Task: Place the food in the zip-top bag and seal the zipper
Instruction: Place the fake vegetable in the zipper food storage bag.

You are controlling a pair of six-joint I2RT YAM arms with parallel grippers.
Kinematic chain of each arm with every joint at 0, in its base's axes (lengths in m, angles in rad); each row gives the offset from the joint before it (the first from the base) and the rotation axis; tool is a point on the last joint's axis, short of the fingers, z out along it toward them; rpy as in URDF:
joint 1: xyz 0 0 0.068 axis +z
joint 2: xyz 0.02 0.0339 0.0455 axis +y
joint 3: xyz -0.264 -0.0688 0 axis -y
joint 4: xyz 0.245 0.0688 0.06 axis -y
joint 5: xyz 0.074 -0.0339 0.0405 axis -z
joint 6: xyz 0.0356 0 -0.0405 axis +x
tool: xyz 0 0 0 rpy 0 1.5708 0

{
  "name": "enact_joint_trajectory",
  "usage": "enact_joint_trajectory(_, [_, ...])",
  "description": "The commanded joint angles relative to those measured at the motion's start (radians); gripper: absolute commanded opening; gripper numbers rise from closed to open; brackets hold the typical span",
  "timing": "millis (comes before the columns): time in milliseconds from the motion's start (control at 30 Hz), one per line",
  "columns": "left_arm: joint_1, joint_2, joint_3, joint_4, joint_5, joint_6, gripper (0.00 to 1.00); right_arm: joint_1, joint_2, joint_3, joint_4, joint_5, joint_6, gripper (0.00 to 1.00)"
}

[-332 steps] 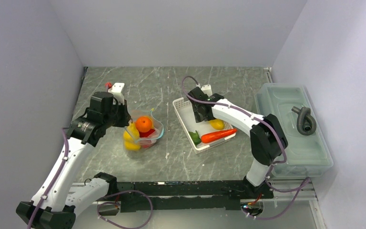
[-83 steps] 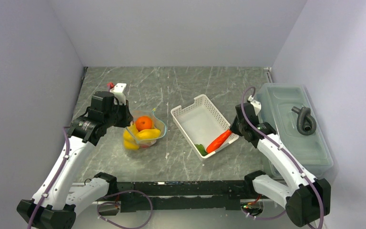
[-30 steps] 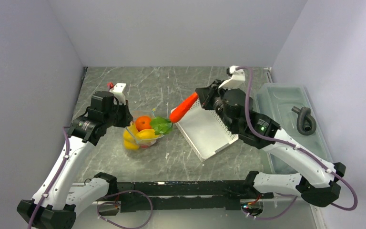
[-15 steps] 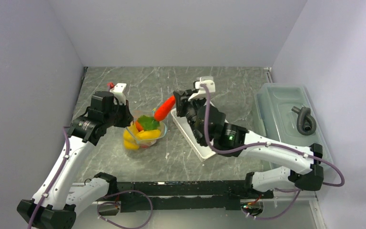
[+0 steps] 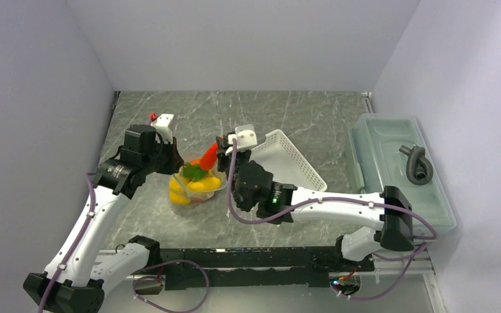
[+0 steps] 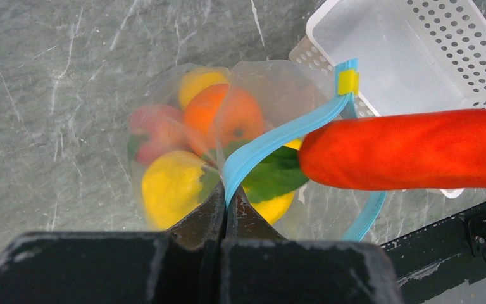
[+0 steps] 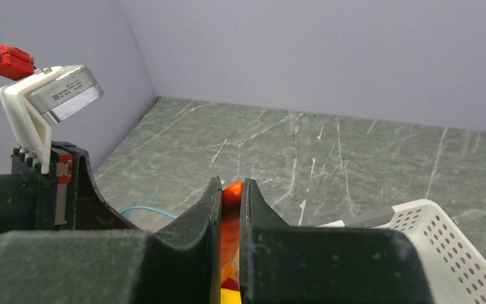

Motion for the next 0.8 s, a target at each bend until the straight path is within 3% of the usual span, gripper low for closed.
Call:
enact_joint_trajectory(0, [0.004, -0.005, -0.003, 0.050, 0.039, 0.024, 0.00, 0.006, 0.026, -0.009, 0.200, 0.056, -0.044, 0.00])
enact_joint_trajectory(767, [0.026, -0.005, -0.008, 0.073, 0.126, 0.016, 0.00, 0.015, 0.245, -0.040, 0.495, 0.139, 0.075, 0.00])
